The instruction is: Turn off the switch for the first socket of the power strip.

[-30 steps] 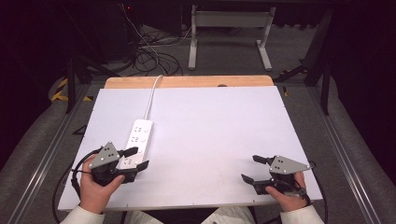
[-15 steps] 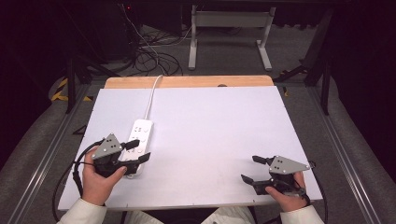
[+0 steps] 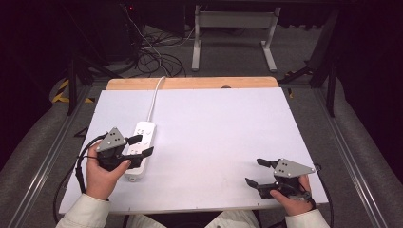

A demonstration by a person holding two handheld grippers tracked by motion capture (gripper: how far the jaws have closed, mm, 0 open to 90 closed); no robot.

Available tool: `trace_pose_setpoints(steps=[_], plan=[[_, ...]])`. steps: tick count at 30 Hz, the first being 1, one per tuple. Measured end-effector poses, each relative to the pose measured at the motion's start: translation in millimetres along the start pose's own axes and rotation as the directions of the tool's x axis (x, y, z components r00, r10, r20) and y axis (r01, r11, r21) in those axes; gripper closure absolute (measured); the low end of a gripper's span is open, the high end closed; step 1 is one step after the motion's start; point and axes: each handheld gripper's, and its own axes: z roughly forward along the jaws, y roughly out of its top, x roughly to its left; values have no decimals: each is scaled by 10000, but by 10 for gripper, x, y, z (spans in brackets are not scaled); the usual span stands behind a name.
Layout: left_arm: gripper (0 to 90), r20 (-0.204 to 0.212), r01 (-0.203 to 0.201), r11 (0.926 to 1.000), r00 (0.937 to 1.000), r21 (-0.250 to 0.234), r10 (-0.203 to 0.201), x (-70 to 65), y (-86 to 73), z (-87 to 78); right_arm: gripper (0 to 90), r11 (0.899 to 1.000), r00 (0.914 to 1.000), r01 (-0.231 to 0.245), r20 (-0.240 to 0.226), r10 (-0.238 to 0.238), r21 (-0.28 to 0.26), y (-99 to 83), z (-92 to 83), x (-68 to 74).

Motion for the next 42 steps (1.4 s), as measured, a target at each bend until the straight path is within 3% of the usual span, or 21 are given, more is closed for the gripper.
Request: trace_pose_setpoints(steps=[13, 18, 26, 33, 34, 38, 41, 42], plan=[[402, -157, -55, 9999, 9999, -152, 53, 82, 66, 141, 206, 10000, 10000, 0, -4, 0, 17, -1, -1, 0], [447, -272, -138, 9997, 9995, -176, 134, 129, 78, 191, 206, 10000, 10000, 2, 4, -2, 11, -2, -1, 0], [506, -432, 198, 9997, 9989, -105, -202, 215, 81, 267, 207, 10000, 10000, 14, 4, -14, -16, -1, -1, 1], [639, -805, 214, 9996, 9966, 188, -198, 347, 35, 349, 216, 10000, 10000, -5, 24, 5, -29, -1, -1, 1], [699, -858, 158, 9996, 9962, 247, -136, 385, 21, 367, 218, 10000, 10000, -13, 36, 13, -42, -1, -1, 1], [797, -1014, 142, 9981, 9948, 593, -82, 492, -25, 428, 218, 10000, 10000, -13, 48, 13, -26, -2, 0, 0], [833, -1124, 92, 9980, 9937, 622, -21, 521, -35, 462, 219, 10000, 10000, -33, 48, 34, -10, -3, 3, 0], [885, -1131, 183, 9980, 9935, 607, -113, 525, -41, 481, 220, 10000, 10000, -39, 45, 39, 2, -4, 5, 0]])
